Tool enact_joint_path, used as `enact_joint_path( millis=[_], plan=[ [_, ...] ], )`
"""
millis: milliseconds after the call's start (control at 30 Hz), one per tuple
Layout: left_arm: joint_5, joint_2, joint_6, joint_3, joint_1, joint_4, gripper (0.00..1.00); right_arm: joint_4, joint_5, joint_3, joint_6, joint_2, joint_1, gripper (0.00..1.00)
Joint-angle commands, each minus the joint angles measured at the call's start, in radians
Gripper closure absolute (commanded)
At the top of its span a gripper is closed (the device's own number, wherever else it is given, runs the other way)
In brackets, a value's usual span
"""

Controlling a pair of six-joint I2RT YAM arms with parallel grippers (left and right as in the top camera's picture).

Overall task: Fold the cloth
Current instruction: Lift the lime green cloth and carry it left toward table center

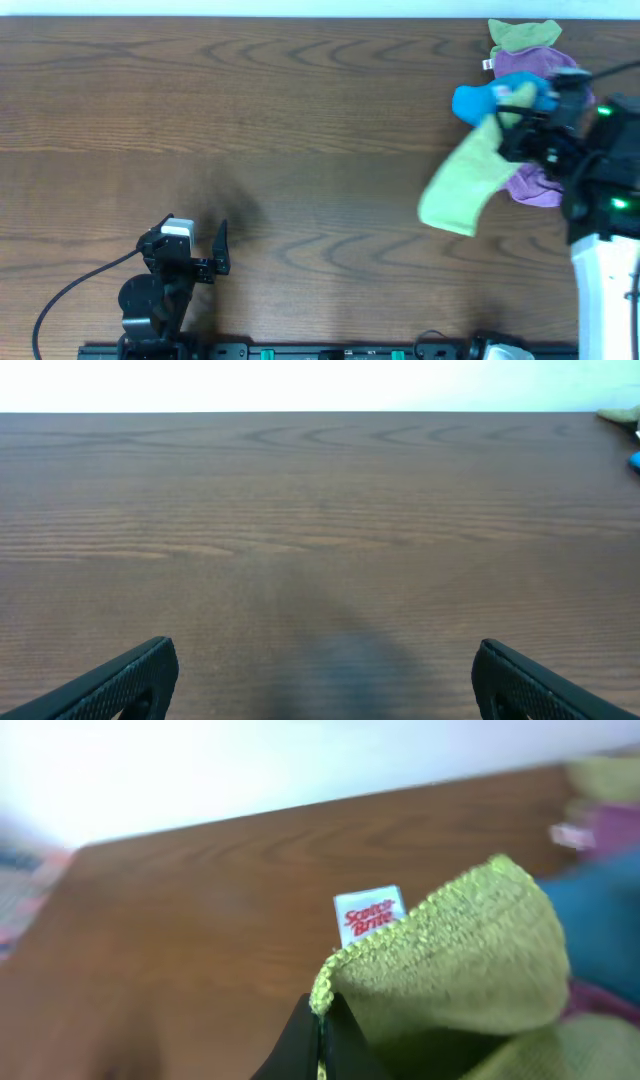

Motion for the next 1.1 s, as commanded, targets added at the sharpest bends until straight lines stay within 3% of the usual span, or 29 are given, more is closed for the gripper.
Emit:
enact_joint_path(
  millis=[0, 233, 533, 800, 1033, 1067],
  plan=[
    [0.011, -0.006, 0.003, -0.023, -0.003, -0.003, 0.05, 0.049, -0.008, 0.029, -0.019, 0.0, 0.127, 0.99],
    [0.011, -0.006, 0.003, -0.023, -0.003, -0.002, 0.05, 0.212, 0.2, 0.029, -0.019, 0.085, 0.328, 0.99],
    [0.011, -0.006, 0.004, -0.023, -0.003, -0.003, 0.05, 0.372, 0.366, 0.119, -0.007, 0.314, 0.306, 0.99],
    [0.011, -0.006, 0.004, -0.023, -0.003, -0.002, 0.05, 0.313, 0.406, 0.394, -0.022, 0.444, 0.291, 0.99],
    [0.011, -0.006, 0.003, -0.023, -0.003, -0.002, 0.05, 0.151, 0.231, 0.426, -0.023, 0.449, 0.434, 0.98],
    [0.011, -0.006, 0.003, -0.023, -0.003, -0.003, 0.05, 0.115, 0.177, 0.426, -0.023, 0.452, 0.475, 0.85]
  ],
)
